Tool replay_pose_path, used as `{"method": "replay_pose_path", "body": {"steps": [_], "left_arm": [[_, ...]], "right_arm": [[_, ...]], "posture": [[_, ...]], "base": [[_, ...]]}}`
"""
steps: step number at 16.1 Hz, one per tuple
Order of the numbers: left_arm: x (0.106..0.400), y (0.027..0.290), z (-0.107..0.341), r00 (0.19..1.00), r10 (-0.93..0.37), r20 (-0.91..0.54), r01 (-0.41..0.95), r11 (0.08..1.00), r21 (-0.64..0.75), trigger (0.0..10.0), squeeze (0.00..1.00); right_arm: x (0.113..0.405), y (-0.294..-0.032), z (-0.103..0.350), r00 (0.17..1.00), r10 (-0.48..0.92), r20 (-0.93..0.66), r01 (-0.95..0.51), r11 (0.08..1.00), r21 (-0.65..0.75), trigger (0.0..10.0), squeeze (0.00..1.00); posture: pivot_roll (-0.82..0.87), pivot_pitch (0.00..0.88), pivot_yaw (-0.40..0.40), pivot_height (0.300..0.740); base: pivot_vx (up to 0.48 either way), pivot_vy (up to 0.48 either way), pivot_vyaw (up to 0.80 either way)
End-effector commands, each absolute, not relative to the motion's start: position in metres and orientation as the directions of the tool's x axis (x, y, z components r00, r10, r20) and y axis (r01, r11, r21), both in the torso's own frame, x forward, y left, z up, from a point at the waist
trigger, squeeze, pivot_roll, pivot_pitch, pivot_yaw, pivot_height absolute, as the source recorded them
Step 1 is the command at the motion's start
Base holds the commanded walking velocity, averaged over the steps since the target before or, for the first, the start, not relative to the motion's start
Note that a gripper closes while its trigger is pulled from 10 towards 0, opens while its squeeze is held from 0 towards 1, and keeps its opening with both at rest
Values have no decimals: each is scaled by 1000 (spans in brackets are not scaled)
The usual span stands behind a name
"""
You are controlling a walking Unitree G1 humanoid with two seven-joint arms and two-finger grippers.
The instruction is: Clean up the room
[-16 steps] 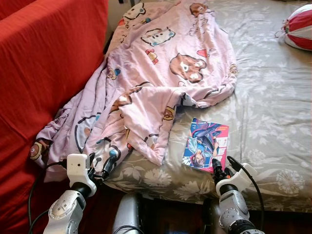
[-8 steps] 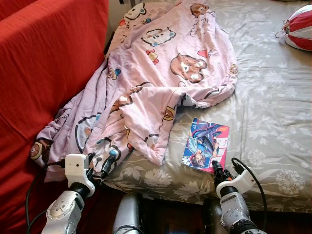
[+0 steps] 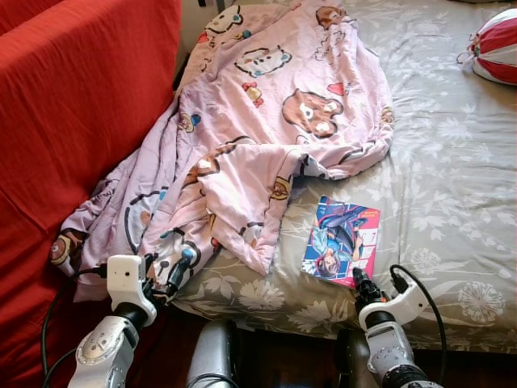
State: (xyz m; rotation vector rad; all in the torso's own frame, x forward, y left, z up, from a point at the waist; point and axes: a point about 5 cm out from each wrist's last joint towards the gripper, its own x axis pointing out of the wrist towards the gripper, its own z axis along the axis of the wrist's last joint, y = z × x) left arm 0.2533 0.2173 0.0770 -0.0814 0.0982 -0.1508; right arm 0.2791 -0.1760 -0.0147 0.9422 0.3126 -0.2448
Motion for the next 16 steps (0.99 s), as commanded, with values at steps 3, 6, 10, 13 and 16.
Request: {"method": "replay_pose_path", "body": {"steps": [3,6,10,13,16], "left_arm": [[251,225,75,986,-130,-106,122,989,-81,10000,0],[249,225,75,985,-132,-109,124,989,-76,10000,0],[250,225,75,985,-134,-111,126,989,-75,10000,0],[251,224,74,984,-137,-110,129,989,-77,10000,0],[252,223,73,985,-136,-110,128,989,-79,10000,0]], "right_arm": [[261,-162,-33,891,-17,-454,393,529,752,10000,0],[259,-161,-35,888,-11,-461,397,525,753,0,0],[258,-160,-35,892,-3,-451,384,530,756,0,0],[258,-162,-35,897,-18,-442,384,526,758,0,0],[259,-163,-34,898,-15,-440,379,533,756,0,0]], "posture": [[185,191,112,603],[190,190,113,603],[187,190,114,603],[188,182,114,603],[187,173,113,603]], "base": [[0,0,0],[0,0,0],[0,0,0],[0,0,0],[0,0,0]]}}
